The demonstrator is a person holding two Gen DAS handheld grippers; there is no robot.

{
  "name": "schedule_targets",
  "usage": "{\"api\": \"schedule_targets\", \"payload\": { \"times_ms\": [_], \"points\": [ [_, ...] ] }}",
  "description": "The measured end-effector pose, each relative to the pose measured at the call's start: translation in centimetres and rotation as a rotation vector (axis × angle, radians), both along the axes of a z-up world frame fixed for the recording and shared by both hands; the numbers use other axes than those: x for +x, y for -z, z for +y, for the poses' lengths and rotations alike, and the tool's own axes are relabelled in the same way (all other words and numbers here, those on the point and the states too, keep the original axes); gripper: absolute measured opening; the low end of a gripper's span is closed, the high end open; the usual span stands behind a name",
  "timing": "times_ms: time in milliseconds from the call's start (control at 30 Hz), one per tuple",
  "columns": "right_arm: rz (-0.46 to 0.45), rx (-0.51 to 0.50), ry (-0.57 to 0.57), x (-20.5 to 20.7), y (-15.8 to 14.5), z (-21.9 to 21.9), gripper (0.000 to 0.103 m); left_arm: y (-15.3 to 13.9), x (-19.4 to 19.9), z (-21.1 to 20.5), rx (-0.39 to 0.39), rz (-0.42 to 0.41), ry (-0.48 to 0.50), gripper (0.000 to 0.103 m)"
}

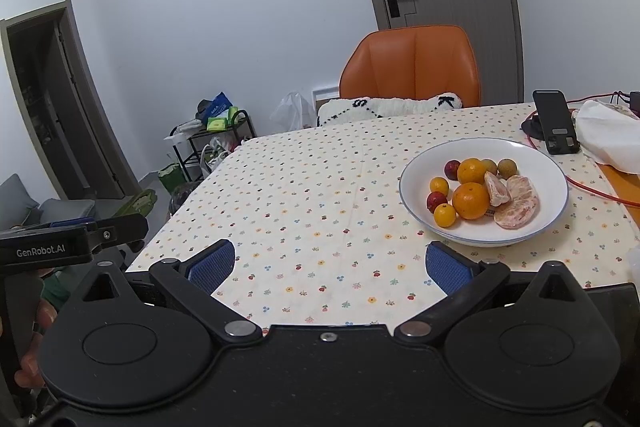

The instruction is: Organize fruits

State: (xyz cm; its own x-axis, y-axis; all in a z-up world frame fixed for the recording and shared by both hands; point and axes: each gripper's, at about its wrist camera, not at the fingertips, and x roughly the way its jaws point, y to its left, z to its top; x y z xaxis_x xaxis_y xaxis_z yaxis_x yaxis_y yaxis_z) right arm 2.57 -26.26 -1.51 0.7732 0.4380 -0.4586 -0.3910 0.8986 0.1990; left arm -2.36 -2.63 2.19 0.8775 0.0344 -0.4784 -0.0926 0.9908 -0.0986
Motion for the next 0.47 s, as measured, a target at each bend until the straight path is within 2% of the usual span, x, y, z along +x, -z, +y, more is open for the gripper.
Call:
{"api": "schedule_targets", "payload": {
  "times_ms": [467],
  "points": [
    [0.003, -0.002, -0.001, 0.1, 0.1, 0.0, 0.103, 0.03, 0.01, -0.07, 0.006, 0.004, 0.011, 0.103]
  ]
}}
